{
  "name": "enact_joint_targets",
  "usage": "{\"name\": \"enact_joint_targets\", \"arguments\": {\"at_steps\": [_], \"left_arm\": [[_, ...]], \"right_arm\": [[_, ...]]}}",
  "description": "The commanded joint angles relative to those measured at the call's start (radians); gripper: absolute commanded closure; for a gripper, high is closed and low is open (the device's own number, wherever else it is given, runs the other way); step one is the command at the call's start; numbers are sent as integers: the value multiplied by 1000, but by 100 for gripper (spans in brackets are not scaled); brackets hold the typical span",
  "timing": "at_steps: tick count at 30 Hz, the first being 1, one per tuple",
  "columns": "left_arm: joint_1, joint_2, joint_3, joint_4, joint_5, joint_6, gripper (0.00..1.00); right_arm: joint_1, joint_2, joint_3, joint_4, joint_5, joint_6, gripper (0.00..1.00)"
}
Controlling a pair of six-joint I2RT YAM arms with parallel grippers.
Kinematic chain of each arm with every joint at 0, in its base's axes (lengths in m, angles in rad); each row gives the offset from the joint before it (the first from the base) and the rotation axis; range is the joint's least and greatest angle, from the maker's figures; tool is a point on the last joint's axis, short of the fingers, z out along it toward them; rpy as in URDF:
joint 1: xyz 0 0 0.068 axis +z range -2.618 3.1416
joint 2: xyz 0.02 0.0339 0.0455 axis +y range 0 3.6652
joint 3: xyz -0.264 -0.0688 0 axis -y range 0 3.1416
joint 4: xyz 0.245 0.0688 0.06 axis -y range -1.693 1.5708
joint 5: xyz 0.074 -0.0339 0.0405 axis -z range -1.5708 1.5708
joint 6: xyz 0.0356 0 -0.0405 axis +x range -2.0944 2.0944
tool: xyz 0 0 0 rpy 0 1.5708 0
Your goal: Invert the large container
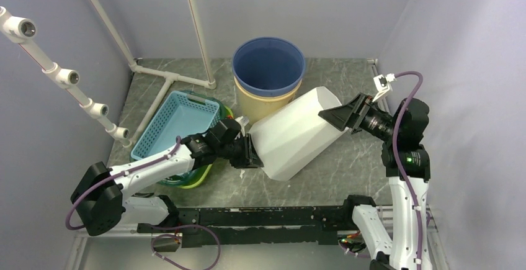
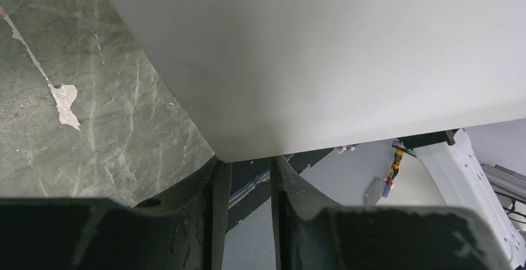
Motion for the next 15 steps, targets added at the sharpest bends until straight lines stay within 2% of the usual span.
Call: {"name": "enact_joint_targets", "arguments": {"at_steps": [1,4,8,11,15], "left_arm": [[-7,-4,19,215,15,-4,68],[-11,-10,10,207,8,-6,68],[-22,-21,4,164,-25,-4,66],[-29,-27,10,122,-49,6,64],[-34,-32,15,95,-64,12,63]], "right_arm": [[29,34,-13,-209,-141,-30,23],[31,42,-5,-209,-152,-46,22],[81,60,89,-306,-44,-137,20],[159,90,147,-375,80,-176,20],[313,124,166,-374,241,-155,20]]}}
